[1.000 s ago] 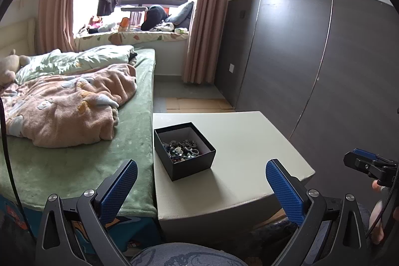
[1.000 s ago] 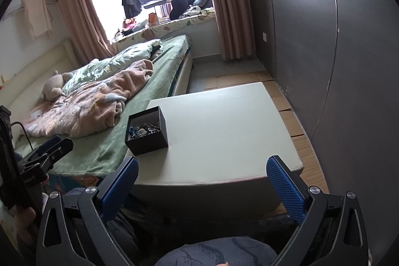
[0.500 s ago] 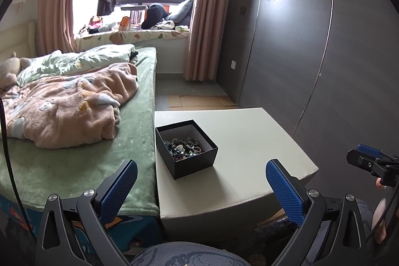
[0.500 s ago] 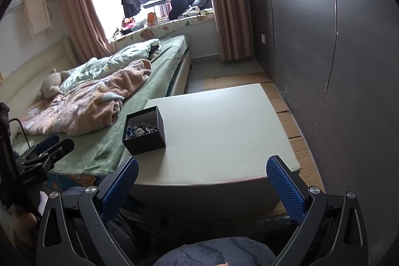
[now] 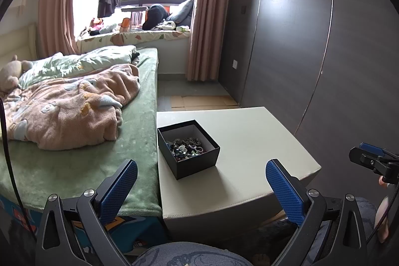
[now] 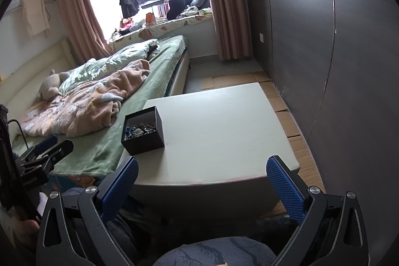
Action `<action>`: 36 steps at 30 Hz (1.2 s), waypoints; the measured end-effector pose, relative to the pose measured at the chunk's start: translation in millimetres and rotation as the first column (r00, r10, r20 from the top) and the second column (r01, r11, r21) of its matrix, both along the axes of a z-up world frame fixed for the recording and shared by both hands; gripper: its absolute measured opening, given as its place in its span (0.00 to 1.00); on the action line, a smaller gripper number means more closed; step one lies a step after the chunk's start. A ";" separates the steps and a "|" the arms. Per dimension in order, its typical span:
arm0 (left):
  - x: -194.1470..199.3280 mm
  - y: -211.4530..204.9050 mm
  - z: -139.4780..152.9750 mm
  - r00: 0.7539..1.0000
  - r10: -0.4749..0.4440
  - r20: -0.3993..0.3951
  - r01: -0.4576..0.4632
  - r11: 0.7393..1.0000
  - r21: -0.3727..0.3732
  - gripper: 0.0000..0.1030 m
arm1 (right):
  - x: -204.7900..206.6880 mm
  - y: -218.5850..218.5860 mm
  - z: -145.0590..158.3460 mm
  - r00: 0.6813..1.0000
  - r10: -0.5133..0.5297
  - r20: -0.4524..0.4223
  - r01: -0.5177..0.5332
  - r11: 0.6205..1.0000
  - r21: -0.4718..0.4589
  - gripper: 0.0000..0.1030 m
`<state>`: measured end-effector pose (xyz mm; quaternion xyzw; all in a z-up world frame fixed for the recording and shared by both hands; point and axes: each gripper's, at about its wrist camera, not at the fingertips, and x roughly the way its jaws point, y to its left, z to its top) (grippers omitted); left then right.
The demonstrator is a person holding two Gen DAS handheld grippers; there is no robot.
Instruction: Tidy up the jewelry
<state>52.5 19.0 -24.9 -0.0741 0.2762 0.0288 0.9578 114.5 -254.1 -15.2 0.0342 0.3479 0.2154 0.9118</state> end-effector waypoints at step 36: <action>2.5 2.7 -3.6 1.000 0.017 -0.009 -0.016 1.000 0.023 1.00 | 2.9 -2.8 -1.0 1.000 -0.003 -0.010 0.003 1.000 0.005 1.00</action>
